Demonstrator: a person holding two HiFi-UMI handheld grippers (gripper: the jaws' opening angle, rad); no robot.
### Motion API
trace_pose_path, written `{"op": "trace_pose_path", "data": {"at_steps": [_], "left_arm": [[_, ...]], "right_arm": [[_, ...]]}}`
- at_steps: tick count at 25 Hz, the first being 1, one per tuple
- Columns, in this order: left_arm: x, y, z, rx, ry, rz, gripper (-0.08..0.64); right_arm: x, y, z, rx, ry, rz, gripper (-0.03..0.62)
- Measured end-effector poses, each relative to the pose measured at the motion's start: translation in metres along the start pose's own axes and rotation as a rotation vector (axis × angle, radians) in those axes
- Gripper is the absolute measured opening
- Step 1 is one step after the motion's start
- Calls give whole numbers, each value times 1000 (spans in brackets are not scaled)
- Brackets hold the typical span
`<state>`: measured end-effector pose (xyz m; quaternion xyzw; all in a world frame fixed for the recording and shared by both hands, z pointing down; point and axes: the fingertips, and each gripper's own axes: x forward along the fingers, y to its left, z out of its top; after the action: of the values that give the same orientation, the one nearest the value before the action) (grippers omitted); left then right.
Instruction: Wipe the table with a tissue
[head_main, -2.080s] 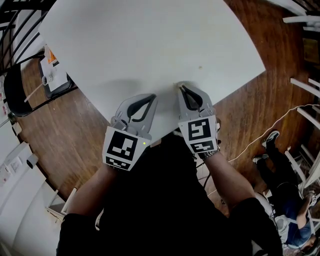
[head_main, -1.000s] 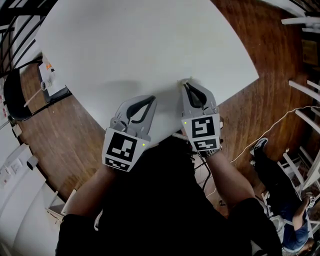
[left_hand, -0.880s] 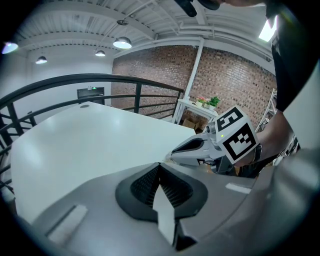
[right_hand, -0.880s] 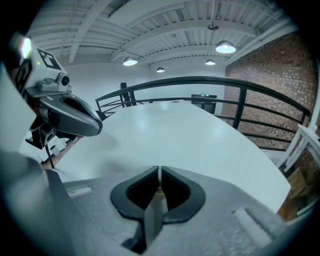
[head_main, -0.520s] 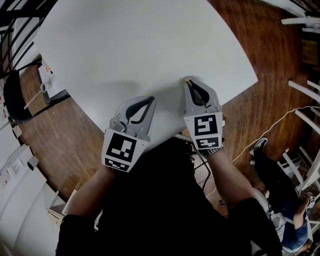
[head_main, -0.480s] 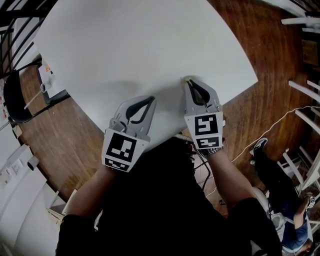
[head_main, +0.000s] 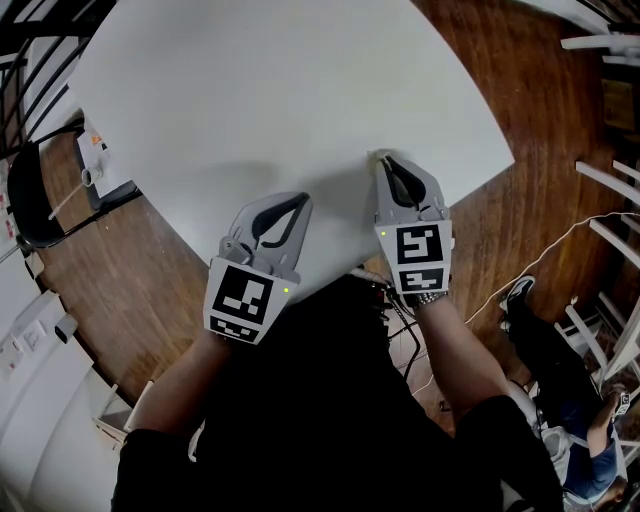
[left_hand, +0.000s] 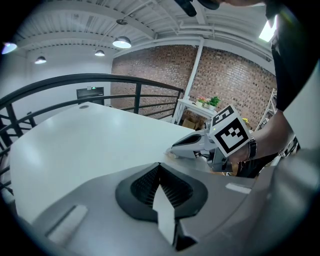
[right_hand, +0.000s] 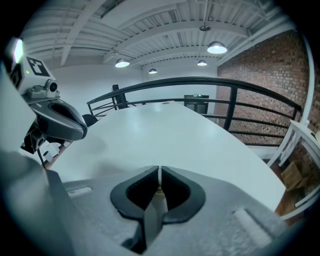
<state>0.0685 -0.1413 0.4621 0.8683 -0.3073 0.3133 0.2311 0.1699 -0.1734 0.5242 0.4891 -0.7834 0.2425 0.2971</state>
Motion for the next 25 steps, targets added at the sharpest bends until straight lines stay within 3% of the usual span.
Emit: {"op": "trace_pose_path", "data": {"at_steps": [25], "left_arm": [[-39,-23,4,57,-91,1,12]], "right_arm": [[-57,5,2,2,-63,-100,8]]}}
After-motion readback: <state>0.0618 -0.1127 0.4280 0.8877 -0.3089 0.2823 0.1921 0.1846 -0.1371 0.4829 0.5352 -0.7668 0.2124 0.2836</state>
